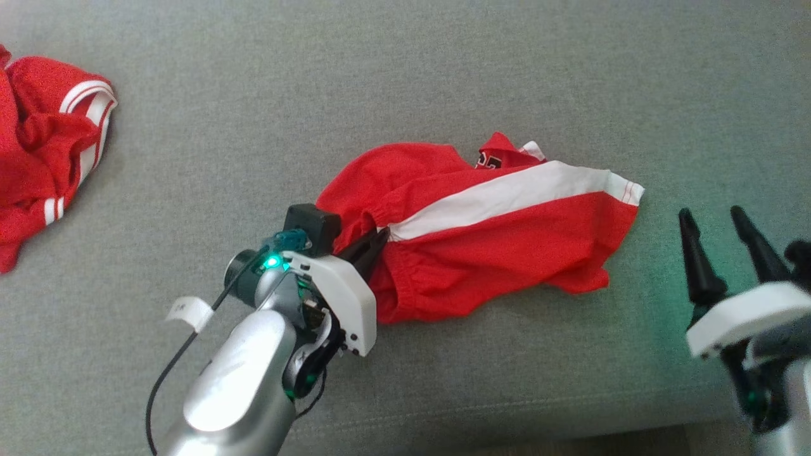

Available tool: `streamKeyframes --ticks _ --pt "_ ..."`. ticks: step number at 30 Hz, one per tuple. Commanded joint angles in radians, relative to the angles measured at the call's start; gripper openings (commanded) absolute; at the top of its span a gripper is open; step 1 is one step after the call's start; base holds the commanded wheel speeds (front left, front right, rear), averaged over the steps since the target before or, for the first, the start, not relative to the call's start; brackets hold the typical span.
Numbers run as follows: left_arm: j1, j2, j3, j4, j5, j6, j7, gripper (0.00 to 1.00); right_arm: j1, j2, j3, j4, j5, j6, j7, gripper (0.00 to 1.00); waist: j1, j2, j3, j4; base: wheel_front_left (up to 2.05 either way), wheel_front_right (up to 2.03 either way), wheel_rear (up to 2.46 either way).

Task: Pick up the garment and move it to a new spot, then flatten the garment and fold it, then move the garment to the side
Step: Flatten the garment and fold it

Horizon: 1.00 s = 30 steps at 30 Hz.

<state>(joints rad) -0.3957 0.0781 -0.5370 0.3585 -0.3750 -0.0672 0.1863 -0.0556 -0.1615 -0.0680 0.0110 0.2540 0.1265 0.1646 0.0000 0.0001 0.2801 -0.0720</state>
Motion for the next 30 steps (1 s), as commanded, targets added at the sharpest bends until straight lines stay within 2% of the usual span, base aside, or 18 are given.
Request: streamKeyframes --ticks 1,8,15,16,18,21,24,30 --pt "-0.054 0.008 0.032 -0.032 0.005 0.007 -0.011 0.0 -0.048 -0.029 0.02 -0.024 0.01 0.004 0.008 1.0 0.0 -0.0001 0.007 0.0 0.0 0.0 0.0" --pt "-0.078 0.014 0.02 -0.047 0.017 0.008 -0.021 0.0 -0.198 -0.126 0.113 0.135 0.089 0.004 0.128 1.0 0.0 -0.0001 0.052 0.014 0.0 0.0 0.0" --pt "-0.089 0.015 0.009 -0.057 0.023 0.01 -0.036 0.0 -0.279 -0.167 0.203 0.267 0.141 0.004 0.191 0.98 0.0 -0.0001 0.072 0.031 0.0 0.0 0.0" --pt "-0.09 0.015 0.008 -0.058 0.023 0.01 -0.039 0.0 -0.285 -0.169 0.21 0.276 0.15 0.004 0.192 0.55 0.0 -0.0001 0.072 0.033 0.0 0.0 0.0" --pt "-0.089 0.017 0.008 -0.063 0.022 0.01 -0.048 0.0 -0.293 -0.175 0.214 0.293 0.154 0.004 0.183 0.0 0.0 -0.0001 0.071 0.035 0.0 0.0 0.0" --pt "-0.082 0.027 0.017 -0.088 0.026 0.028 -0.066 0.0 -0.305 -0.176 0.209 0.283 0.168 0.004 0.146 0.0 0.0 -0.0001 0.058 0.038 0.0 0.0 0.0" --pt "-0.079 0.039 0.023 -0.139 0.036 0.038 -0.09 0.0 -0.304 -0.186 0.164 0.221 0.144 0.004 0.062 0.0 0.0 -0.0001 0.032 0.049 0.0 0.0 0.0" --pt "-0.094 0.115 0.064 -0.313 0.079 0.069 -0.123 0.0 -0.272 -0.162 0.077 -0.017 0.077 0.004 -0.044 0.0 0.0 -0.0001 -0.046 0.057 0.0 0.0 0.0"
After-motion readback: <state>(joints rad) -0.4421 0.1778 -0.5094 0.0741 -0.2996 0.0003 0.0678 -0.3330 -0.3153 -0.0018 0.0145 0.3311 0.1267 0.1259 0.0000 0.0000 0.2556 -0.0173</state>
